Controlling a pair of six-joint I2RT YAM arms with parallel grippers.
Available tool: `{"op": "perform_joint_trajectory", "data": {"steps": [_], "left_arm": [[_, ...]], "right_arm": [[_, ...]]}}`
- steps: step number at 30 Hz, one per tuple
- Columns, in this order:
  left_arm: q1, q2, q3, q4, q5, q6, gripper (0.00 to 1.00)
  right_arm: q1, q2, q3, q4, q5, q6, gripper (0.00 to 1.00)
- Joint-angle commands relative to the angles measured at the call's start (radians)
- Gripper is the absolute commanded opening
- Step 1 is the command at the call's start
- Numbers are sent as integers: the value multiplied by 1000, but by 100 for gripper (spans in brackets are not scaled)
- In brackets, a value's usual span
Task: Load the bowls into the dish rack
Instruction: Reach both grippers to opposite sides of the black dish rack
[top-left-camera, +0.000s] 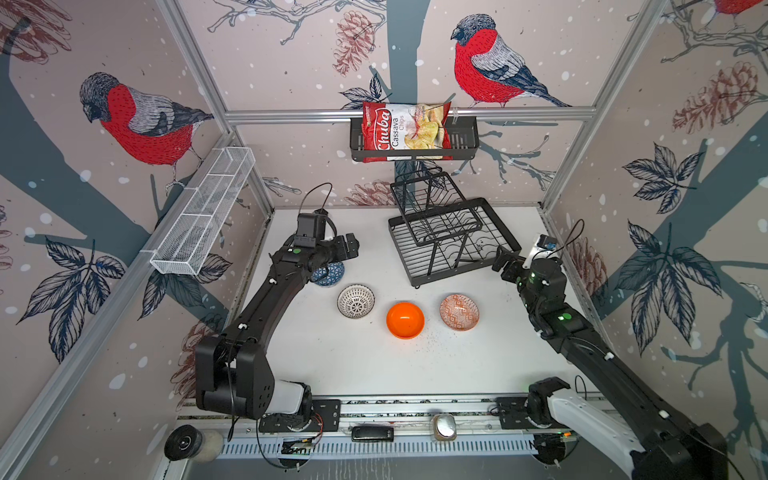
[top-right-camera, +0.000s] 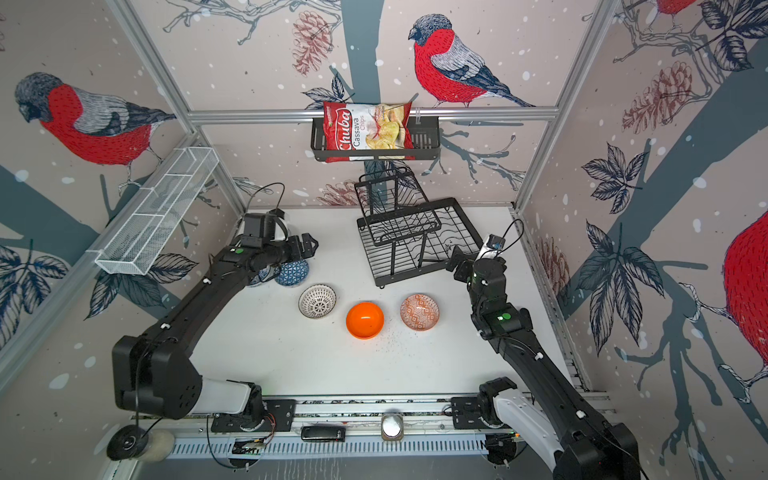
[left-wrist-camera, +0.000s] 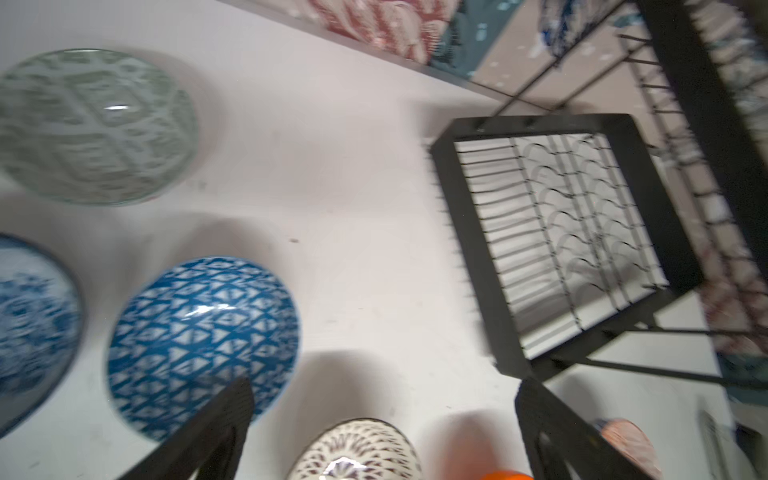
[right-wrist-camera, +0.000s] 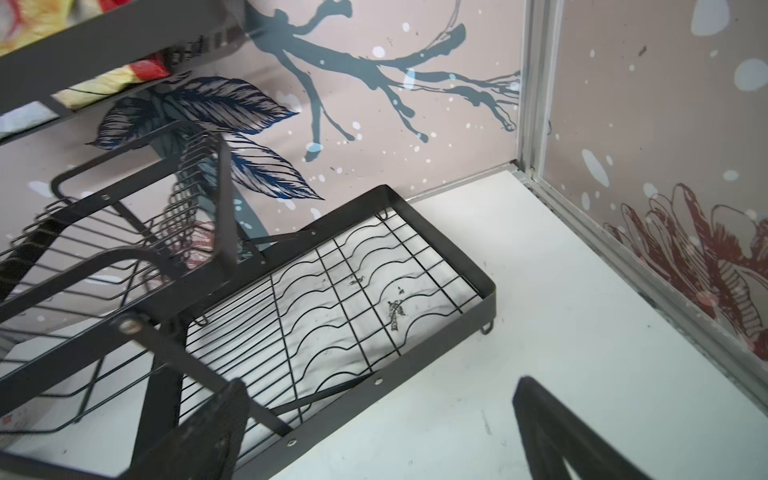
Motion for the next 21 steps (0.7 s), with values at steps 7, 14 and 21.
{"op": "perform_joint_trajectory", "data": {"steps": [7,14,21], "left_arm": [[-168,-27,-69,348,109,-200,98],[-269,34,-71,464,113,-269,98],[-280,107,-6,437,125,-279,98]], "right_arm": [[-190,232,167,-46,-89,2,99],[-293,571,410,-120,-154,-33,100],[-279,886,721,-227,-165,-128,100]]}}
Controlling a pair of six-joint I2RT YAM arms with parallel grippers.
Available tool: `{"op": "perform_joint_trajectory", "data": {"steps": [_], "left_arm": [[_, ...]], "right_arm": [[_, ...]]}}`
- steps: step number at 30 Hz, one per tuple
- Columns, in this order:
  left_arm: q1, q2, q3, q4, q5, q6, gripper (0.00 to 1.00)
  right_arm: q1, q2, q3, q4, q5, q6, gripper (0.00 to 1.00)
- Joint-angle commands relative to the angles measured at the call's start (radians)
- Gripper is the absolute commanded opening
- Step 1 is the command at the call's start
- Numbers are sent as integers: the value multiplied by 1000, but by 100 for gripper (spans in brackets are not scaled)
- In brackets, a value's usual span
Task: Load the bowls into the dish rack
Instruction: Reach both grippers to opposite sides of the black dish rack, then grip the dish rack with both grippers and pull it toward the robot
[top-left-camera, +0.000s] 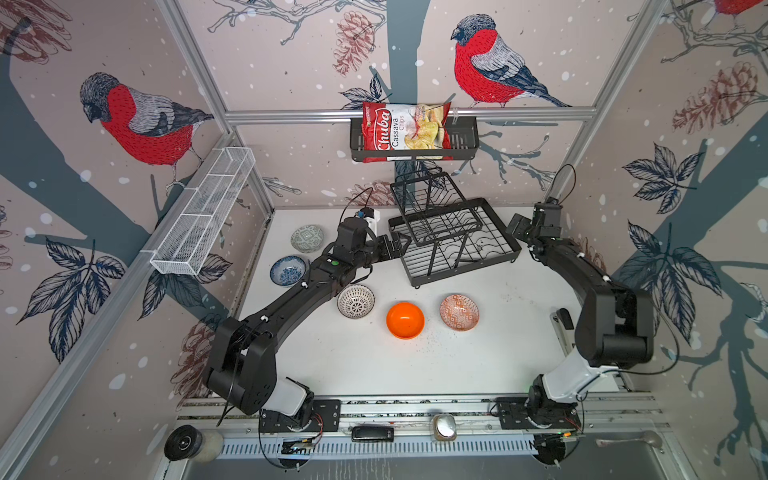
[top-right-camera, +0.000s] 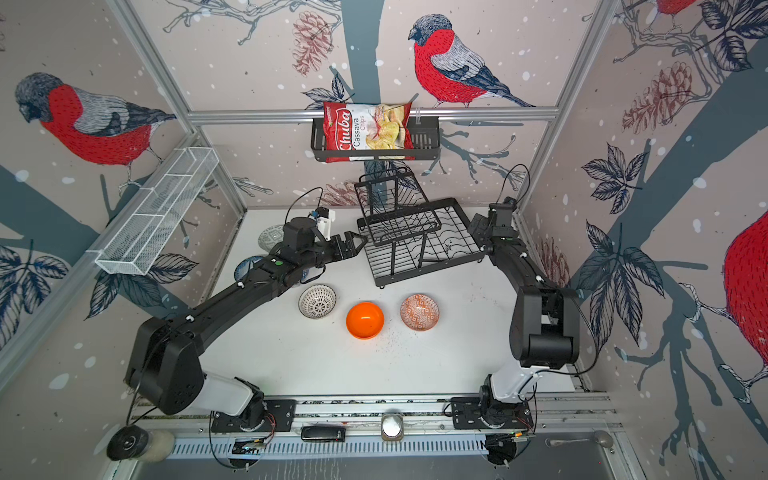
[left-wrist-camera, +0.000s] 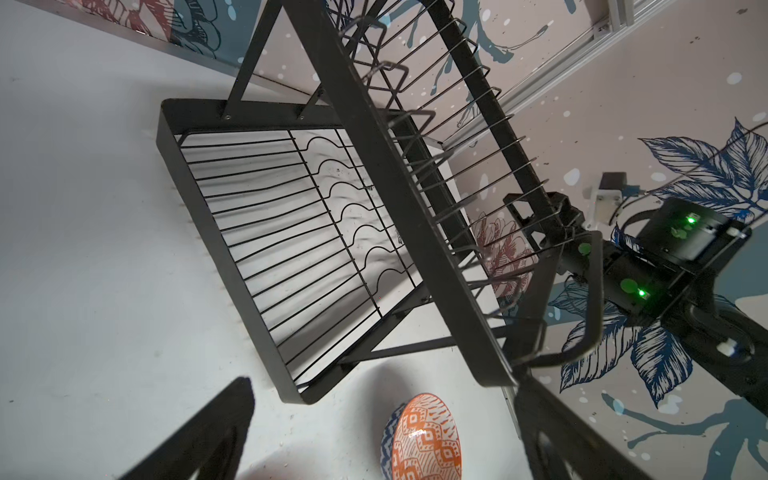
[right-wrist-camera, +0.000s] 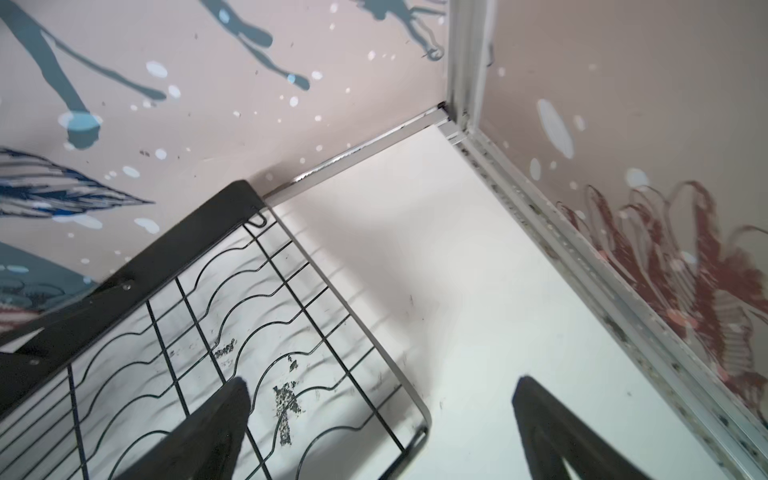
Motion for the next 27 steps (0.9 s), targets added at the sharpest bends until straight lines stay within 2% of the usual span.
{"op": "perform_joint_trajectory", "data": {"steps": [1,7,10,16,18,20,24,27], "left_arm": [[-3,21,42,26,3,-6,98],[-1,47,78,-13,-7,22,98],[4,49,54,18,-8,20,98],[12,80,88,-2,4,24,98],[14,79,88,5,7,22,98],[16,74,86,2,11,18,98],[18,65,80,-7,9,22,98],[20,58,77,-11,9,14,98]], "right_arm": [[9,96,100,-71,-14,-70,99],[5,241,222,-112,9,-136,99],[-10,317,294,-155,-29,-127,88],[-7,385,323,-138,-89,-130,80],[-2,411,346,-153,-87,-137,73],[3,417,346,-156,-88,-138,64],[16,402,318,-137,-82,-141,58],[27,385,298,-138,-78,-122,48]]}}
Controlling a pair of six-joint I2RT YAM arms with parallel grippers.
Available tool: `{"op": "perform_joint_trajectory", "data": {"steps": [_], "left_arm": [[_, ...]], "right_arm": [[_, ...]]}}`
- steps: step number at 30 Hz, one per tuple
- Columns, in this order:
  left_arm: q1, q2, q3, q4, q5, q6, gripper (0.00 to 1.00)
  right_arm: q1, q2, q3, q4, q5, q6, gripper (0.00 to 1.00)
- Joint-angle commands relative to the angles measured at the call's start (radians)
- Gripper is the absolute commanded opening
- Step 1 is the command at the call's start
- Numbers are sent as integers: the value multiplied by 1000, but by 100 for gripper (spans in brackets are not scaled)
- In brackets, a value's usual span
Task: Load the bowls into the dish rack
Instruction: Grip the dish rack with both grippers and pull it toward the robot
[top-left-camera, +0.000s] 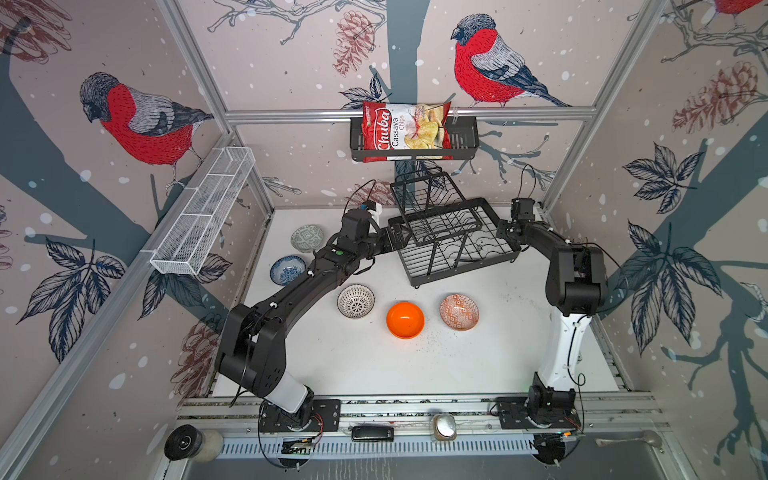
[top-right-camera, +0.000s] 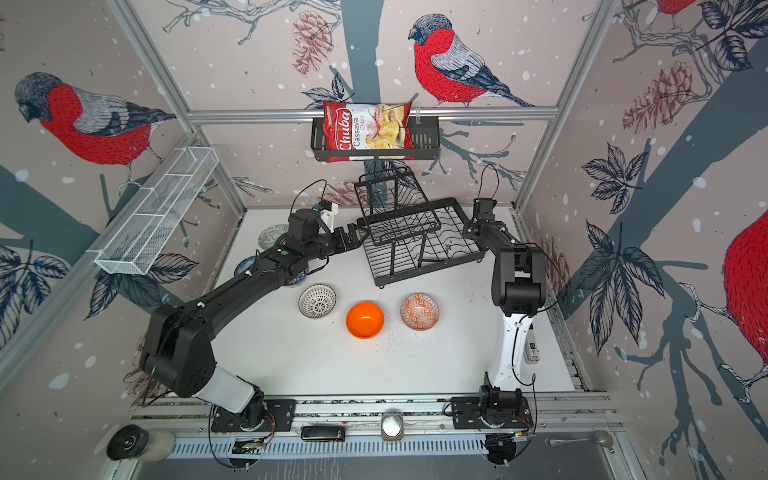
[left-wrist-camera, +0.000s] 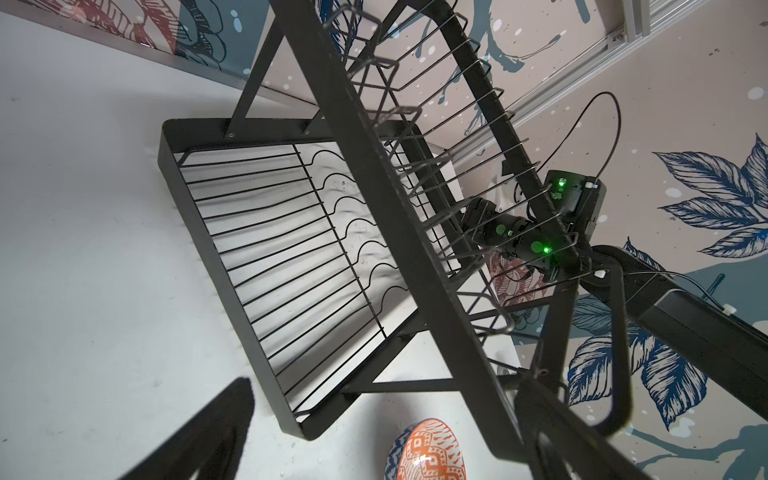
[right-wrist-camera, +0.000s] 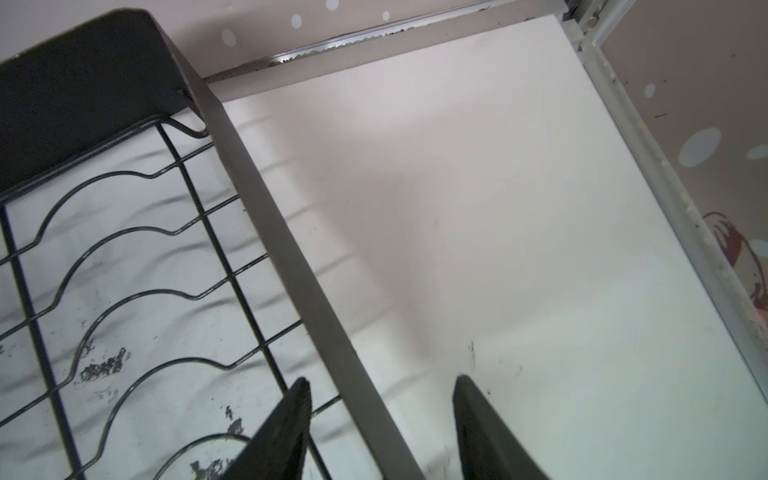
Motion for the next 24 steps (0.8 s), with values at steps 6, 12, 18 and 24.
{"op": "perform_joint_trajectory", "data": {"steps": [6,12,18,24], "left_arm": [[14,-34,-1,-18,-9,14,98],[51,-57,-8,-60,-17,26,98],[102,-85,-33,-87,3,31,98],[129,-88,-25,-116,-5,42,98]], "right_arm": [[78,-87,-99,33,18,12,45],[111,-102,-131,26,7,25,37],[144,-124,-161,22,33,51,33],[165,-160,-217,50,1,115,26]]}}
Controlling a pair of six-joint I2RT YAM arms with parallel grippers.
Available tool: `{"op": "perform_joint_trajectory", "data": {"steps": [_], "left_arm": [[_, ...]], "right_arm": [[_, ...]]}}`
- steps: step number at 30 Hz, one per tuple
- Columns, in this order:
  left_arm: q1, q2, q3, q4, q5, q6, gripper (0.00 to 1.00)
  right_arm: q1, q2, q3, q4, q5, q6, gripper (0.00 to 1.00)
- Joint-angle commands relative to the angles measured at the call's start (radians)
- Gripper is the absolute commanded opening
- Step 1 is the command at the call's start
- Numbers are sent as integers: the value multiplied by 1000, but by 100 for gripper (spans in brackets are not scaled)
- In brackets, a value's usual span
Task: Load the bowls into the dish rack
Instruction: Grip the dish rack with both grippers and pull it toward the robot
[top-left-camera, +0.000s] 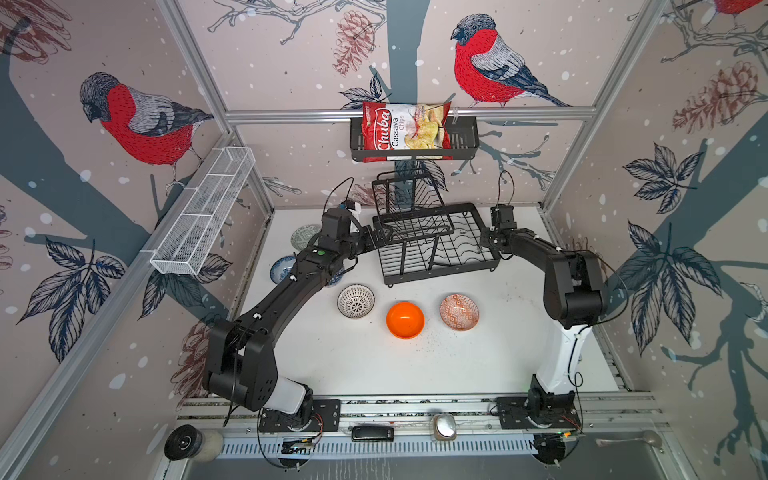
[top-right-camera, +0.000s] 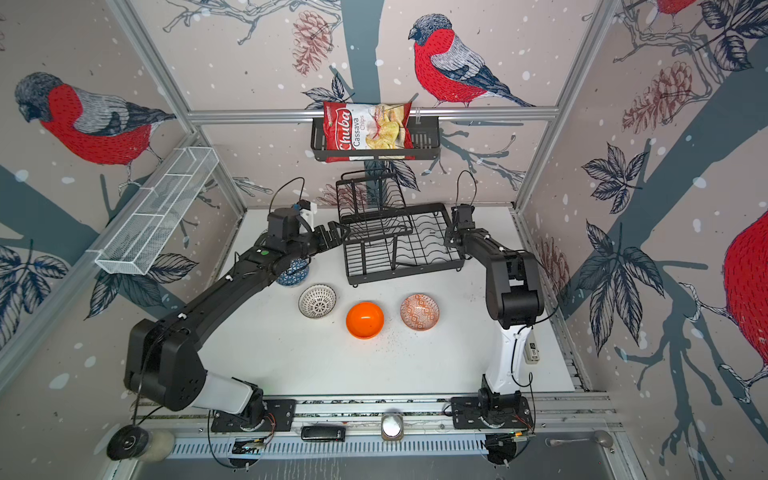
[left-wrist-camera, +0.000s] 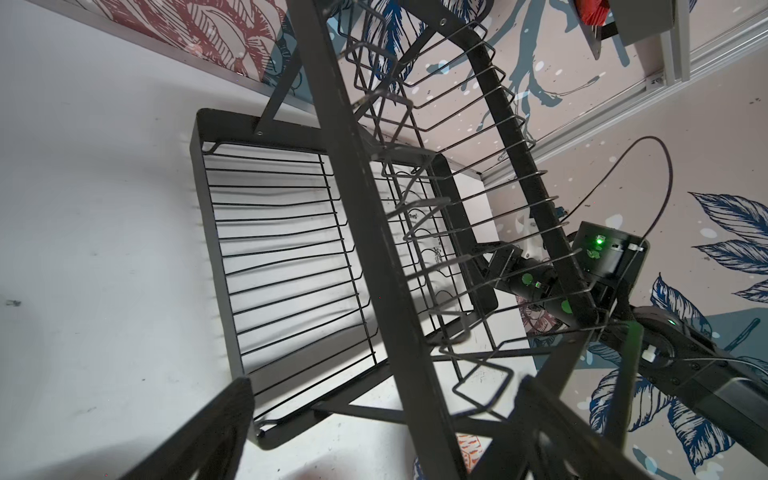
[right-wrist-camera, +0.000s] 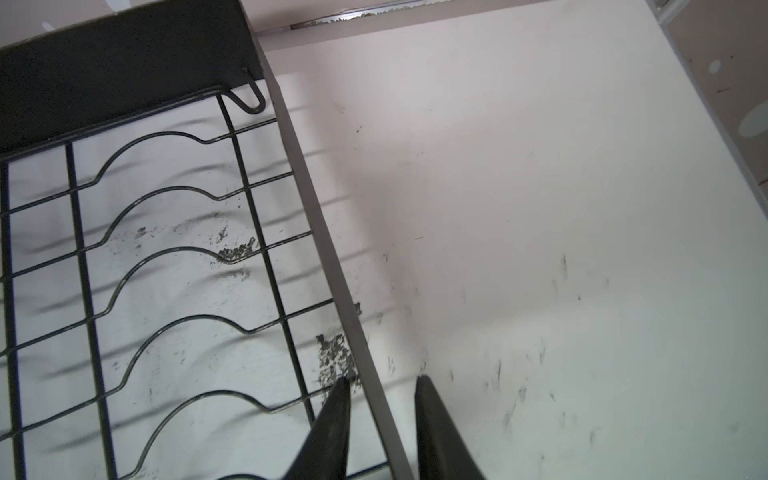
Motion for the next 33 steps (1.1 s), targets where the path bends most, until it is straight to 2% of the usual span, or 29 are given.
{"op": "perform_joint_trajectory", "data": {"steps": [1,12,24,33], "left_arm": [[17,-5,3,-7,10,9,98],[89,-39,-16,-30,32,0,98],[187,-29,-26,-41,77,-2,98],[191,17,-12,-40,108,-12,98]], "right_arm": [[18,-23,-33,15,-54,70,25],[86,-85,-111,65,-82,142,18],[143,-98,-106,67,-22,254,6],[142,-74,-83,53,20,259,4]]}}
